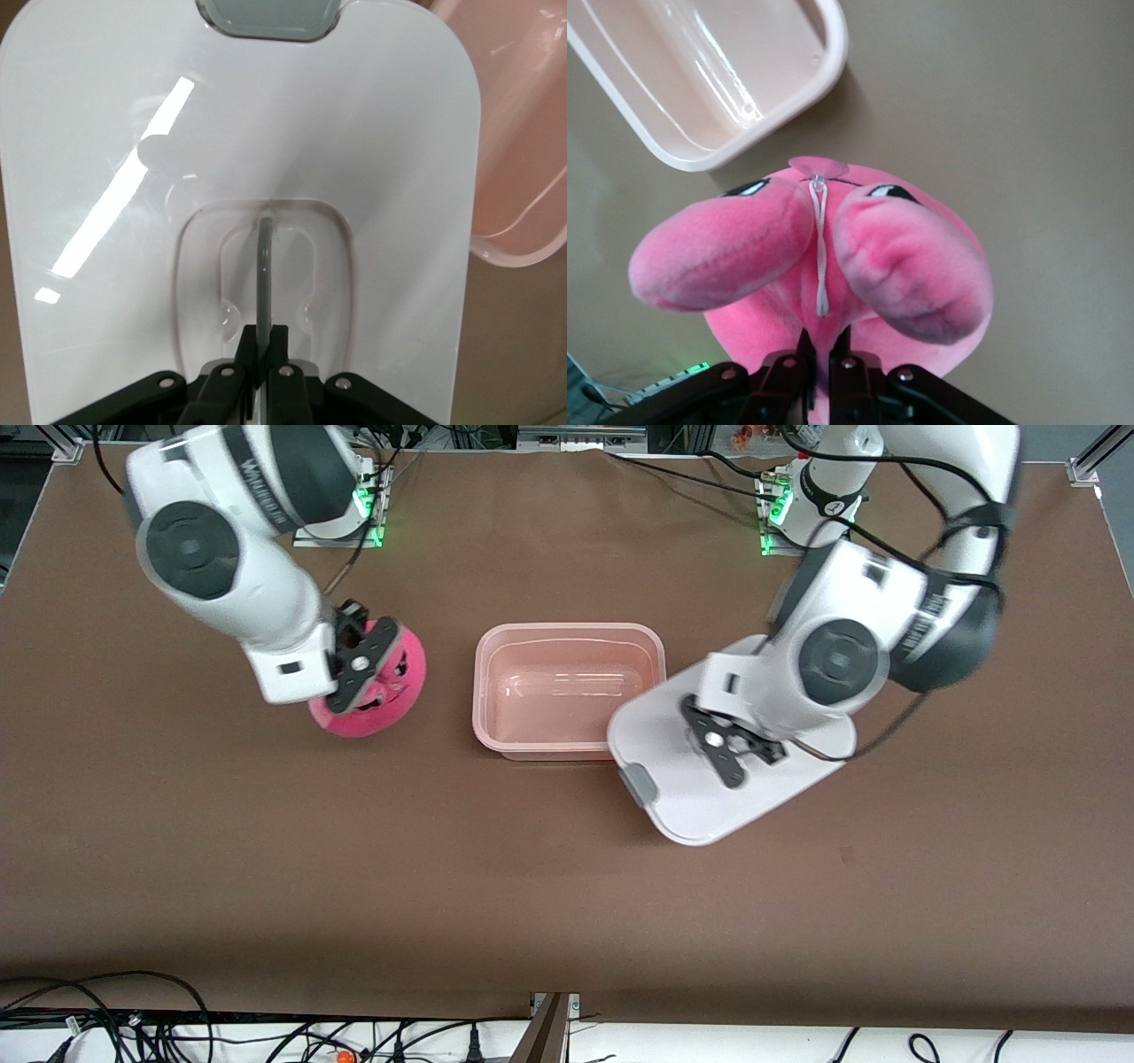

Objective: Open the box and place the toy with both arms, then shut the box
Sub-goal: 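Lift the lid off with the left gripper while the right gripper lifts the toy, then lower the pink toy into the pink box with the right gripper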

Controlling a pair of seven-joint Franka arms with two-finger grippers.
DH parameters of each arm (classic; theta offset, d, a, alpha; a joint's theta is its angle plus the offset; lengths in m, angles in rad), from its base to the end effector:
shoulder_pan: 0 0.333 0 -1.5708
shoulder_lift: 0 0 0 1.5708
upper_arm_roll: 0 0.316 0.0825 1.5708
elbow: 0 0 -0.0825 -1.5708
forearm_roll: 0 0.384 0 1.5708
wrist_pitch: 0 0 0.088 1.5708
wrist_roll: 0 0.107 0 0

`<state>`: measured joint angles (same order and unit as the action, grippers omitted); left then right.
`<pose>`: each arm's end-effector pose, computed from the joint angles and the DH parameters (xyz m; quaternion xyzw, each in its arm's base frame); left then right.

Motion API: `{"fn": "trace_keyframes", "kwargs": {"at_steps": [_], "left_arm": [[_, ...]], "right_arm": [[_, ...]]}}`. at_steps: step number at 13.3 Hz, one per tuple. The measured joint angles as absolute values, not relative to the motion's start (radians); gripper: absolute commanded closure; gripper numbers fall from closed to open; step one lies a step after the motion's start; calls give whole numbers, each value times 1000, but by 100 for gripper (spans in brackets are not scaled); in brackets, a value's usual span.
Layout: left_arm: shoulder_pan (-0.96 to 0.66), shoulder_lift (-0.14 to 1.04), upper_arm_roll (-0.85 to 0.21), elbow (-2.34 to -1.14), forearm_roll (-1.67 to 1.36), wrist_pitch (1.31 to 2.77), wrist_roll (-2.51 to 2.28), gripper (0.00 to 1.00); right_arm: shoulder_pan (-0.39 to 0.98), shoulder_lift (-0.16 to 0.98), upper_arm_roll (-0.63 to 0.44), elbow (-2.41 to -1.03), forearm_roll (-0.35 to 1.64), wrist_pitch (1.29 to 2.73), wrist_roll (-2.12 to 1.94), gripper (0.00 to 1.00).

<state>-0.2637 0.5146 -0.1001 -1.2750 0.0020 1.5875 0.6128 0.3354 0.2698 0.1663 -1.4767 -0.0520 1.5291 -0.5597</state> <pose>0.6448 -0.2300 0.4435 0.8803 -0.4633 -0.0959 0.0363 0.5505 0.2824 0.5081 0.8570 0.5042 -0.1067 0.0006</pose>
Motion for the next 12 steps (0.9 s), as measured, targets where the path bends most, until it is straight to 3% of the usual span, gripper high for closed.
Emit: {"fn": "trace_keyframes", "kwargs": {"at_steps": [5,12], "left_arm": [[-63,515,-94,-1275,2,1585,677,100],[142,515,-95,-1279,2,1563,777,100]], "right_arm": [[519,303,168,-1477,-163,1581,-419,100],[613,378,168,-1478,-235,1647,-371,100]]}}
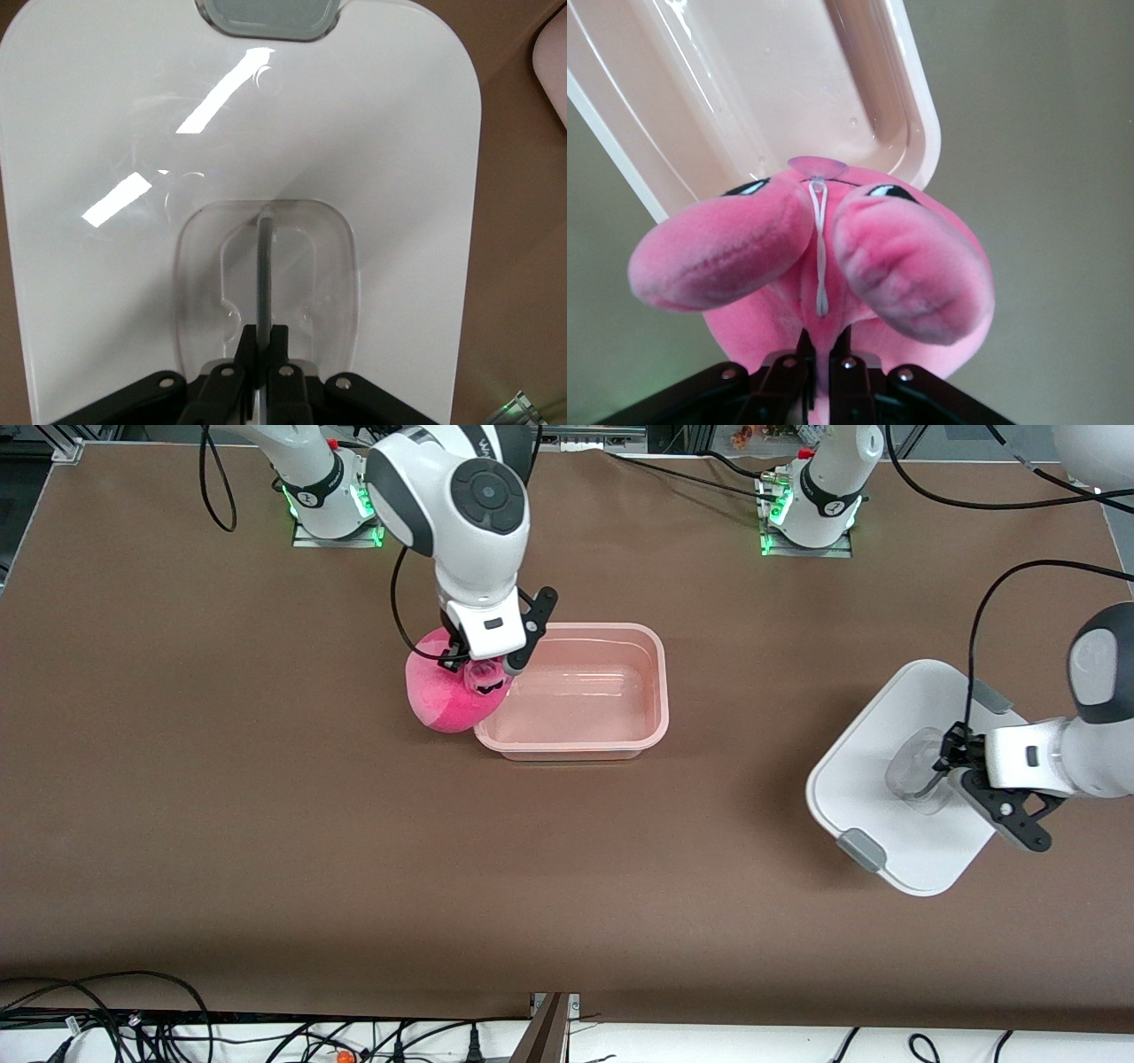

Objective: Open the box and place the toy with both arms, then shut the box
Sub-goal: 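Lower the pink toy into the pink box with the right gripper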

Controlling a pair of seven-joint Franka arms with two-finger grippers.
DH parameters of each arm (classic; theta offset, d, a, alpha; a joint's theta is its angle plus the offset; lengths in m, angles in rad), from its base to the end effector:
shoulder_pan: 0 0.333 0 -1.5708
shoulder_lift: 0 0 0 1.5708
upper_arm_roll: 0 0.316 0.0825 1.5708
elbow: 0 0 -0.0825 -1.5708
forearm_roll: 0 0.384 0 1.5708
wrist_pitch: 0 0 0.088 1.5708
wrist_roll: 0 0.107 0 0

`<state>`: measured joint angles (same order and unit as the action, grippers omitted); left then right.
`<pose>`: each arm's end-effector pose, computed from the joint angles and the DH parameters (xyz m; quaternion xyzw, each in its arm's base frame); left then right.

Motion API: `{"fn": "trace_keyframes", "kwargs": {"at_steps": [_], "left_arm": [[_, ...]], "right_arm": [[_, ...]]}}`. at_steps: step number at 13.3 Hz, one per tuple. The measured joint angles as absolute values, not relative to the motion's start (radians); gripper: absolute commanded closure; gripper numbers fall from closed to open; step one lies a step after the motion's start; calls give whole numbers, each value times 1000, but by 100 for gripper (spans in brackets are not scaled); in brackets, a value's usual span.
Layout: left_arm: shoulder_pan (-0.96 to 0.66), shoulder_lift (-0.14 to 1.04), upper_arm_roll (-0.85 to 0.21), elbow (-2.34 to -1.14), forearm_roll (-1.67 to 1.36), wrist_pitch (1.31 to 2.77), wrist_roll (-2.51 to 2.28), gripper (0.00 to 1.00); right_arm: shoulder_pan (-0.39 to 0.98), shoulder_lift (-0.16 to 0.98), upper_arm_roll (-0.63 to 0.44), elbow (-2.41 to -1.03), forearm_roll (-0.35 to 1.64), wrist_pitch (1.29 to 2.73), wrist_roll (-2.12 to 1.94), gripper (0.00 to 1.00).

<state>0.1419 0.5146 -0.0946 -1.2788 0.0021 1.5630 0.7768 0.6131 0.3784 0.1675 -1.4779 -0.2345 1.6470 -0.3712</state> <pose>0.6796 0.0457 0.4401 0.9291 -0.3512 -0.0952 0.0664 0.4876 0.4296 0.4483 0.8214 0.5550 -0.0820 0.1028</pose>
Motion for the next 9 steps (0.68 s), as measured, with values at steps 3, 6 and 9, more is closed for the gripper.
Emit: {"fn": "trace_keyframes", "kwargs": {"at_steps": [3,6,9], "left_arm": [[173,515,-95,-1281,2,1560,793,100],[185,515,-95,-1282,2,1559,793,100],[185,516,-100,-1283,2,1559,793,100]], "right_arm": [[642,381,167,-1478,-241,1647,-312,100],[660,393,167,-1478,-242,1656,-214,91],[667,403,167,-1477,-242,1676,-146,0]]}}
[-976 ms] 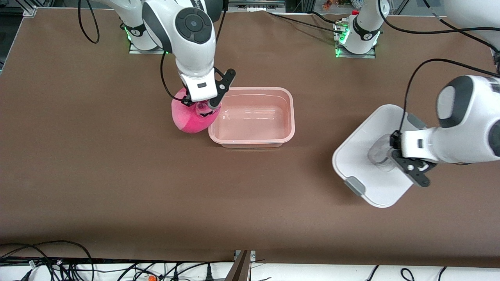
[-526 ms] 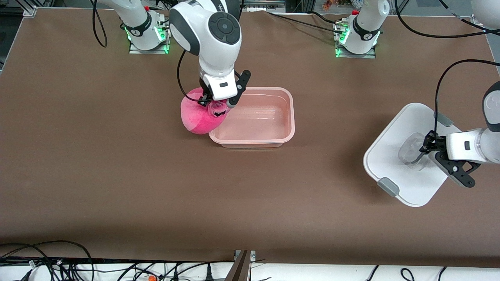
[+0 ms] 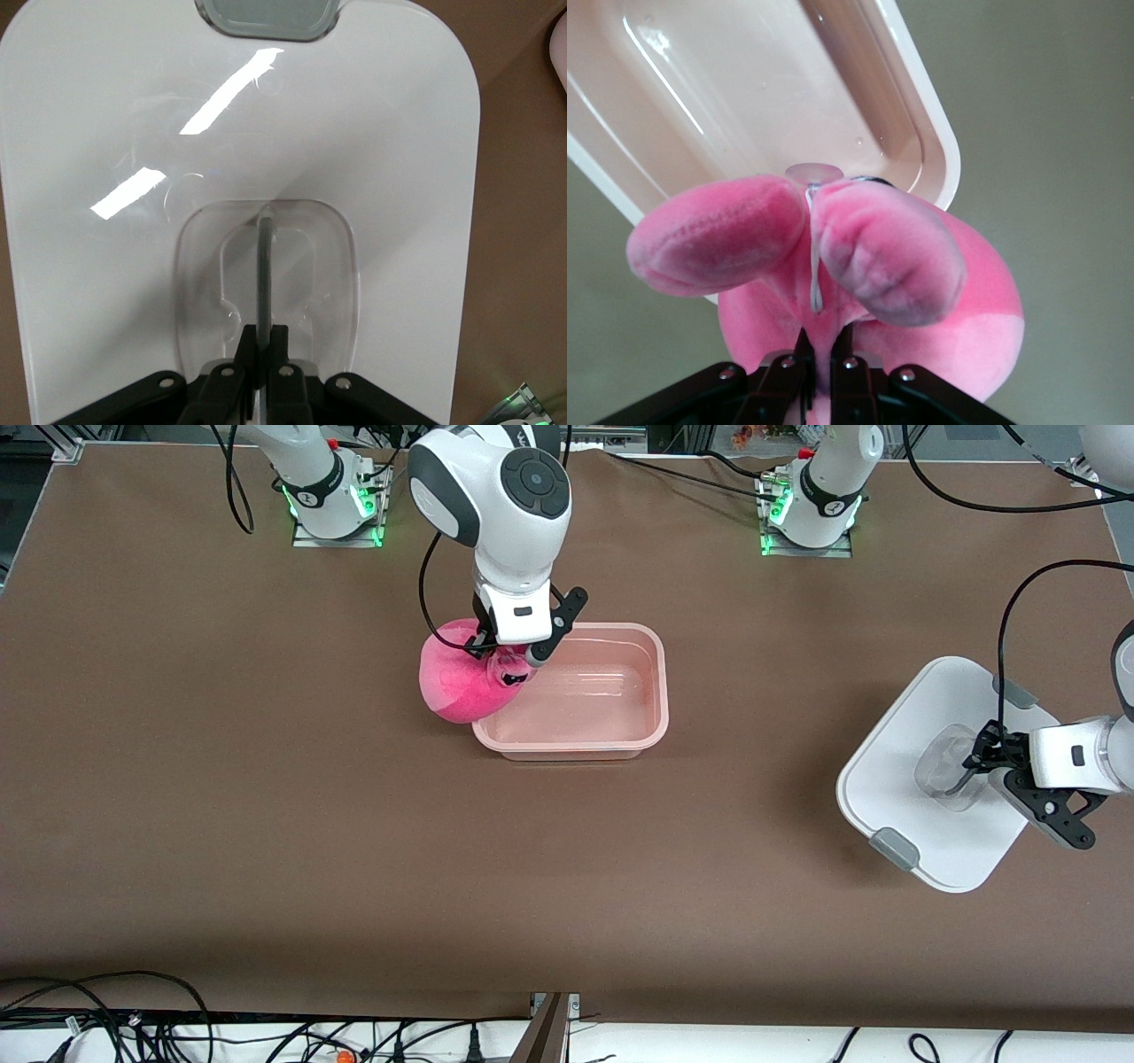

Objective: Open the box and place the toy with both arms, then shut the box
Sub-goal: 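Lower the pink toy into the pink box with the right gripper, then open the right gripper and withdraw it from the box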

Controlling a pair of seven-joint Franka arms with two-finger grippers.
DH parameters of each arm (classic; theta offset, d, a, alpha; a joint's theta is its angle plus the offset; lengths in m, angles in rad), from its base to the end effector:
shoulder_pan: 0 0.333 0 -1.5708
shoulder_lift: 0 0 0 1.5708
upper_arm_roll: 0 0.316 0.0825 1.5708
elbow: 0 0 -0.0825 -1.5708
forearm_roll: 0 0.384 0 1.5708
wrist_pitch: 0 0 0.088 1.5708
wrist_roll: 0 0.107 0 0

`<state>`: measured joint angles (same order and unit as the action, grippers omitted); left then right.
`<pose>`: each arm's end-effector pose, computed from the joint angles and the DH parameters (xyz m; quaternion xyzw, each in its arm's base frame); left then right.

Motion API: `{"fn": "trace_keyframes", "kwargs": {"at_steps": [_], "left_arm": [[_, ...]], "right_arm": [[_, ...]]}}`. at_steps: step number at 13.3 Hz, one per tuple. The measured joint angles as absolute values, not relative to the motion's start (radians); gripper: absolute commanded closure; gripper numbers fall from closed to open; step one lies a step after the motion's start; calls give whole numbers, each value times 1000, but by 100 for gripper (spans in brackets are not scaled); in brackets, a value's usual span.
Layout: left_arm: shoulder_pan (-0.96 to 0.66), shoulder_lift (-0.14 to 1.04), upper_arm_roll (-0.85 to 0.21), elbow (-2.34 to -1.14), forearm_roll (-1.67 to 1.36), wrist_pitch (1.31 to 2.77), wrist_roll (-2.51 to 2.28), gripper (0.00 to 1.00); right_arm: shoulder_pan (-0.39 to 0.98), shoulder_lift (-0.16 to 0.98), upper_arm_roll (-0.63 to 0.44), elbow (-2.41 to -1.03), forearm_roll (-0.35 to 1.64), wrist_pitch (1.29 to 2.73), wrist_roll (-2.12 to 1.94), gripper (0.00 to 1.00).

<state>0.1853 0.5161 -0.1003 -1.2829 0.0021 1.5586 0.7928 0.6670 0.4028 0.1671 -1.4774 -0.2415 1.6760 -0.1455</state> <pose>0.6764 0.0719 0.4371 0.9323 -0.3408 -0.0971 0.0724 0.4686 0.4593 0.4347 0.8648 0.4850 -0.0639 0.1132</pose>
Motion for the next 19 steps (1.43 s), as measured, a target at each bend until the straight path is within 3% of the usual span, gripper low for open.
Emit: {"fn": "trace_keyframes", "kwargs": {"at_steps": [4,7,14,19], "left_arm": [[181,517,-111,-1283,2,1555,792,100],[179,517,-115,-1284,2,1551,790,100],[166,518,-119,-1284,2,1550,780,100],[160,518,-119,-1284,2,1550,773,100]], "right_arm": [[710,400,167,-1469,-241,1678,107,0],[712,369,150,-1458,-241,1601,295,0],[709,331,53,-1401,-173,1492,344,0],[705,311,-91,-1396,-145,1466,314,0]]}}
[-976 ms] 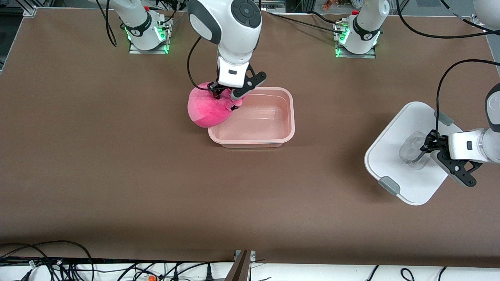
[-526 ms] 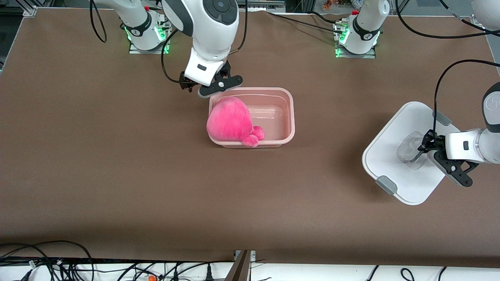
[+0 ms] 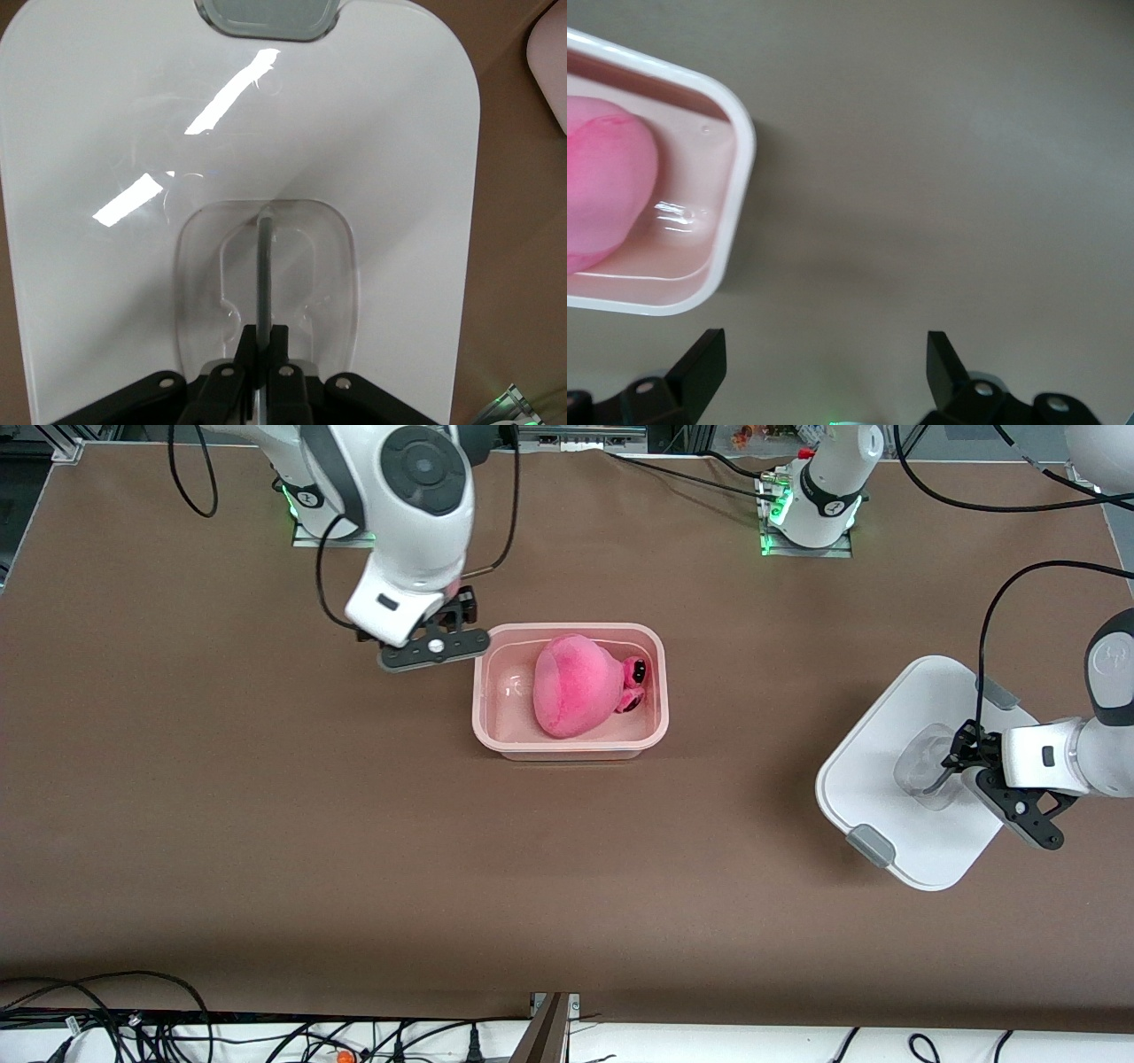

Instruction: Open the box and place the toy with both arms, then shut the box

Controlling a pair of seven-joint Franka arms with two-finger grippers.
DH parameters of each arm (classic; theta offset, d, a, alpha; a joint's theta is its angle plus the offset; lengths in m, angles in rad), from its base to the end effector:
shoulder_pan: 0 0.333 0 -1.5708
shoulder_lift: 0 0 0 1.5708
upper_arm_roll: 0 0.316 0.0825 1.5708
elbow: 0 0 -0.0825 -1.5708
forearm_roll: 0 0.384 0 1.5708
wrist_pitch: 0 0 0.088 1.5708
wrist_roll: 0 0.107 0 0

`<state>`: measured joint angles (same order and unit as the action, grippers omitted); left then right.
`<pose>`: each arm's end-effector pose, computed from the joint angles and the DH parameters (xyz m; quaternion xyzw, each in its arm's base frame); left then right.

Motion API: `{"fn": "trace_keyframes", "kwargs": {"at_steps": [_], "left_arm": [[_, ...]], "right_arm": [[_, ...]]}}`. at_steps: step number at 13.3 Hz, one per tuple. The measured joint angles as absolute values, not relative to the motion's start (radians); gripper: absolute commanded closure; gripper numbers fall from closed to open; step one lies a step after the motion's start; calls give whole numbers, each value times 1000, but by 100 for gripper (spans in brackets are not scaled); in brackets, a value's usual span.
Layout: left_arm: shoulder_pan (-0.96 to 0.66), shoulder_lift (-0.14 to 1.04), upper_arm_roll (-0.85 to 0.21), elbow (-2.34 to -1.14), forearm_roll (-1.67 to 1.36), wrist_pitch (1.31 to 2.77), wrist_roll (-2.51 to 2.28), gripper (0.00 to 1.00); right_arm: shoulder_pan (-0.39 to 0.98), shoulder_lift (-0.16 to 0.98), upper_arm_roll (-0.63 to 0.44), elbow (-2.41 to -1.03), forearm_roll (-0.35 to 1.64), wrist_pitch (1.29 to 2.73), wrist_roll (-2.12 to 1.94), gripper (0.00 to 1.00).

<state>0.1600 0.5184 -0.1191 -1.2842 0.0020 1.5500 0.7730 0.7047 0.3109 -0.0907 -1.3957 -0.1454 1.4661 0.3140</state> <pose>0.6776 0.0445 0.4350 0.9275 -0.3513 -0.1025 0.0760 0.5175 0.3538 0.5158 0.9778 0.1494 -0.0675 0.1306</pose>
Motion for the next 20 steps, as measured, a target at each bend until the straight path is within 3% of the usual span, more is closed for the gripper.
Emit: {"fn": "trace_keyframes", "kwargs": {"at_steps": [8,16,20], "left_arm": [[109,519,-125,-1284,2,1528,772,100],[-209,514,-189,-1275,0,1493,758,100],[-375,513,-243,-1269,0,1528,693,100]], "right_arm": [[705,299,-220,-1396,-80,1450,201,0],[698,294,-443,-1395,-72,1449,59,0],[584,295,-511,-1395,62,1446,-46,0]]}}
